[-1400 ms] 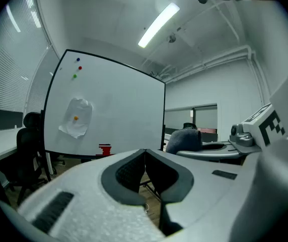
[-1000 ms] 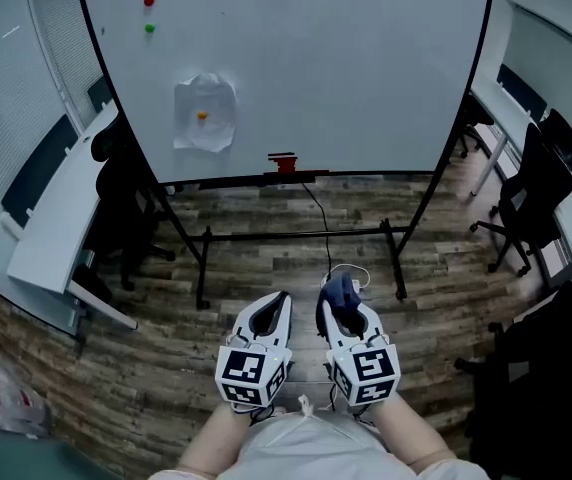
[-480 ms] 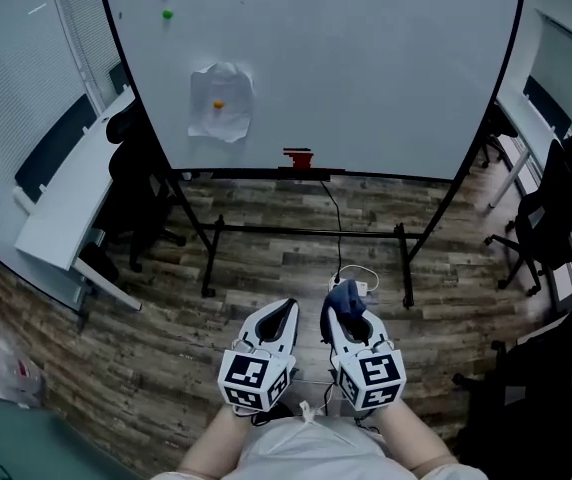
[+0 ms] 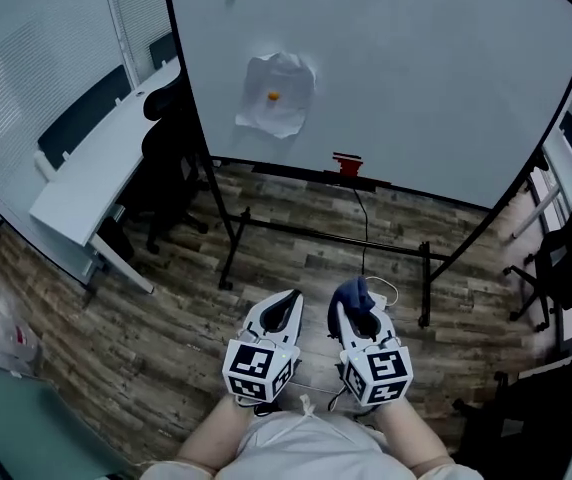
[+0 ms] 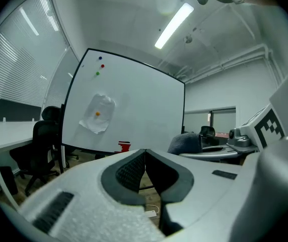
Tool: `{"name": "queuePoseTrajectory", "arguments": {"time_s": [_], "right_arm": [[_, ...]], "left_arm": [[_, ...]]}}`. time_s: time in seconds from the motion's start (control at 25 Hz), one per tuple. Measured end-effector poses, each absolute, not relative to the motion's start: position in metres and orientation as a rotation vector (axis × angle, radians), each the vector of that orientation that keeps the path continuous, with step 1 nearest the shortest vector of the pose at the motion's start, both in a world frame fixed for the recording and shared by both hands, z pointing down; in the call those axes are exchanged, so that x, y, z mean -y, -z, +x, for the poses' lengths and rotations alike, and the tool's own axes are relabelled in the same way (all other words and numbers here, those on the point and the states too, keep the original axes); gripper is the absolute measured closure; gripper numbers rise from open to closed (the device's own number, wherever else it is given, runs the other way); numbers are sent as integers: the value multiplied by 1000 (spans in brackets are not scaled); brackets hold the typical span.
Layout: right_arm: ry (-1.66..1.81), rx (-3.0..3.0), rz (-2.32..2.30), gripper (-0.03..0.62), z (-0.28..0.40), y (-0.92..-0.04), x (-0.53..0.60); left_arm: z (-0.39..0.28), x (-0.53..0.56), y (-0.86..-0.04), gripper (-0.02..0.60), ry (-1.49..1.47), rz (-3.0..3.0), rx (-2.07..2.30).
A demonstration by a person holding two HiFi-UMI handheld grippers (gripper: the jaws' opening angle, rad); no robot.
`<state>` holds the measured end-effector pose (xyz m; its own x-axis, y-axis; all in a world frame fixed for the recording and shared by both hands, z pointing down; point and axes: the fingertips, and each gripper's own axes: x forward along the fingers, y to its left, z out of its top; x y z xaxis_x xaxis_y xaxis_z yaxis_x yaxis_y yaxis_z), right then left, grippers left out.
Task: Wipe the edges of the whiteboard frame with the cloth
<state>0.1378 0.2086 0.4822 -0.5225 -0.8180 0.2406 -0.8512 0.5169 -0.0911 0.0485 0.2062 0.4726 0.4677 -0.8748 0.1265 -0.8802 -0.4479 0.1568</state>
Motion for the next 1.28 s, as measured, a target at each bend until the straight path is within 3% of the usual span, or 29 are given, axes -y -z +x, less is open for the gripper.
{"name": "queuePoseTrajectory", "arguments": {"time_s": [0.72, 1.28], "right_arm": [[-318, 2626, 1387, 526, -151, -479, -55], [-331, 2628, 1224, 526, -238, -506, 73]], "left_arm": [[-241, -59, -470, 563, -69, 2472, 1568], [-328, 53, -501, 563, -67, 2351, 1663]]}}
